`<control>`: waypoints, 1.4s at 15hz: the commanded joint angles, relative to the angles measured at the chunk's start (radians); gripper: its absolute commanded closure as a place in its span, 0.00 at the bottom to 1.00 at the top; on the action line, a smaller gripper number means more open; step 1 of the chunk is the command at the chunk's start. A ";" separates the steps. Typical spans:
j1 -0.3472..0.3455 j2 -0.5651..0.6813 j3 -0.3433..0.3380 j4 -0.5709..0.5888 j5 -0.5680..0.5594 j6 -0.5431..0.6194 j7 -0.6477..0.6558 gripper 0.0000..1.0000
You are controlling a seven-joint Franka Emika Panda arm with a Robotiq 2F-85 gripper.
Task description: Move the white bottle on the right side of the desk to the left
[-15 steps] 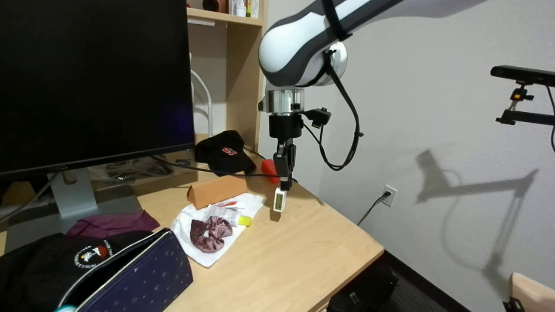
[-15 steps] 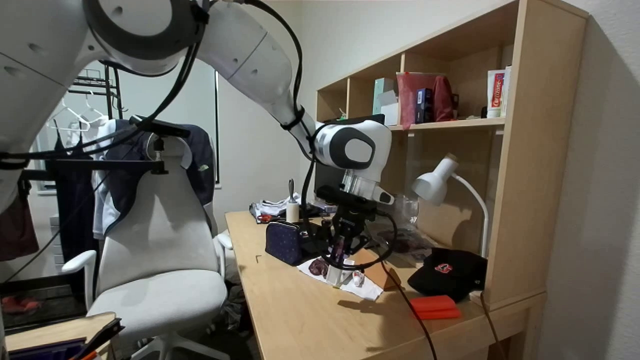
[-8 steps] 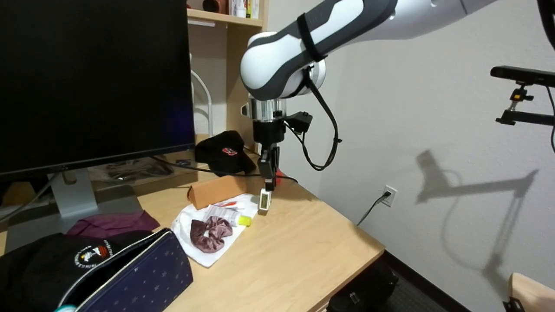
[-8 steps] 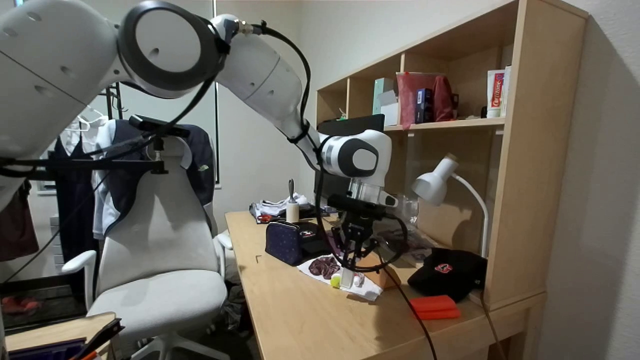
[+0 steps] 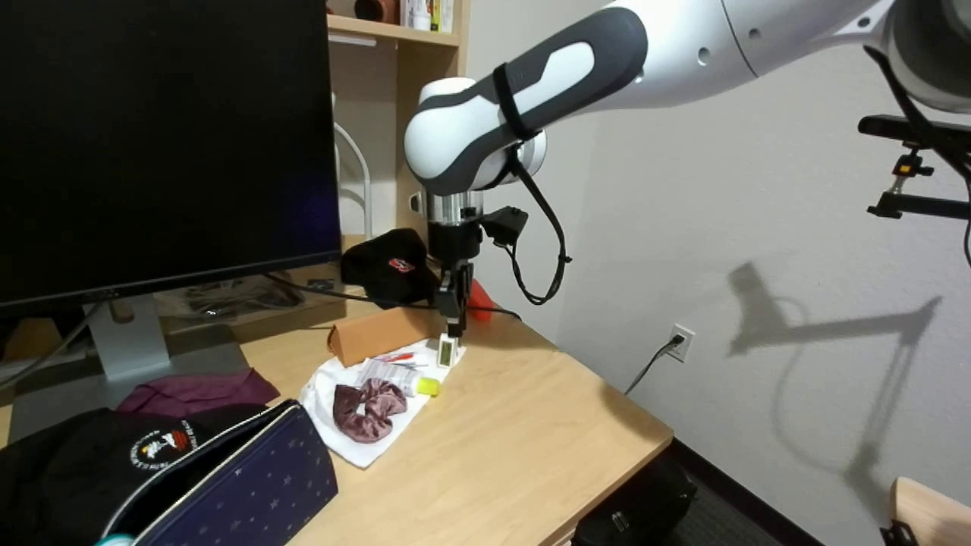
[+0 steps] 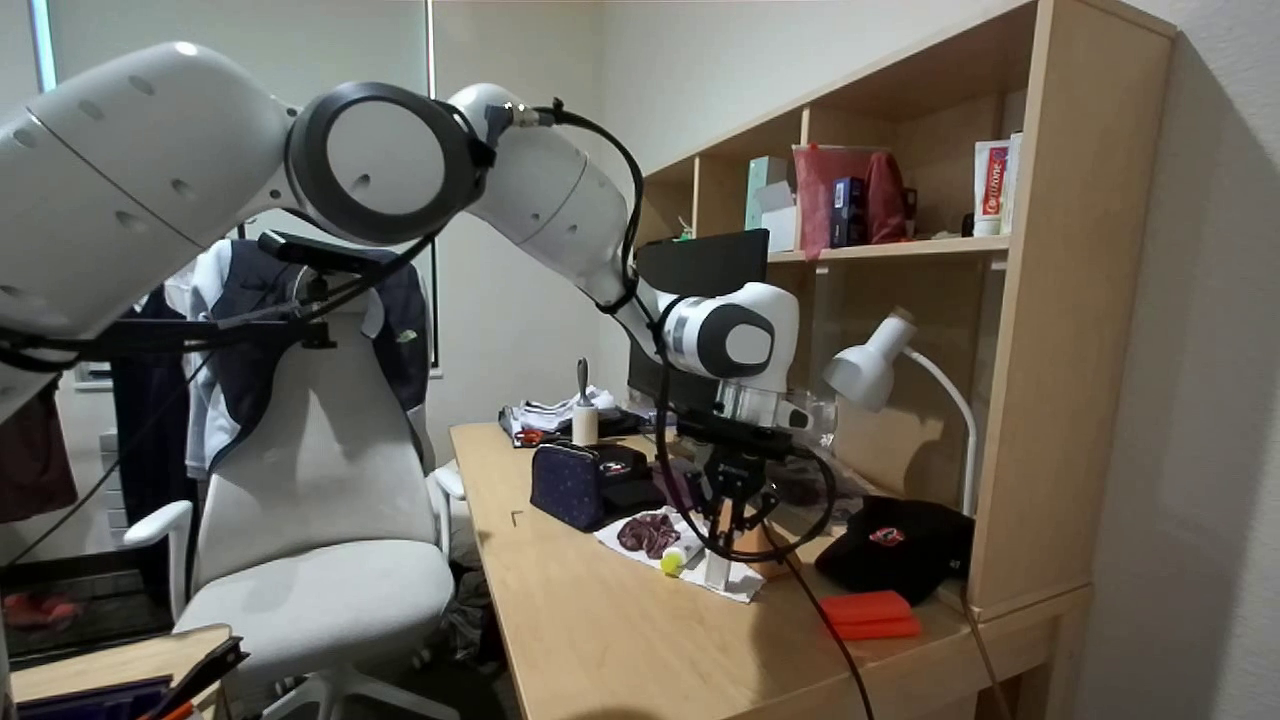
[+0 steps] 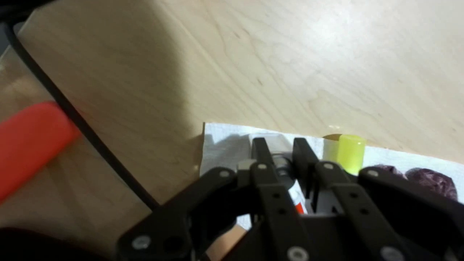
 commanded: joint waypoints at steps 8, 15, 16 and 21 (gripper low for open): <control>0.016 0.070 -0.016 0.115 -0.012 -0.066 0.102 0.54; 0.030 0.033 -0.028 0.094 -0.001 -0.110 0.226 0.16; 0.027 0.011 -0.028 0.073 0.002 -0.102 0.239 0.10; 0.010 -0.116 -0.040 -0.046 0.017 -0.053 0.300 0.00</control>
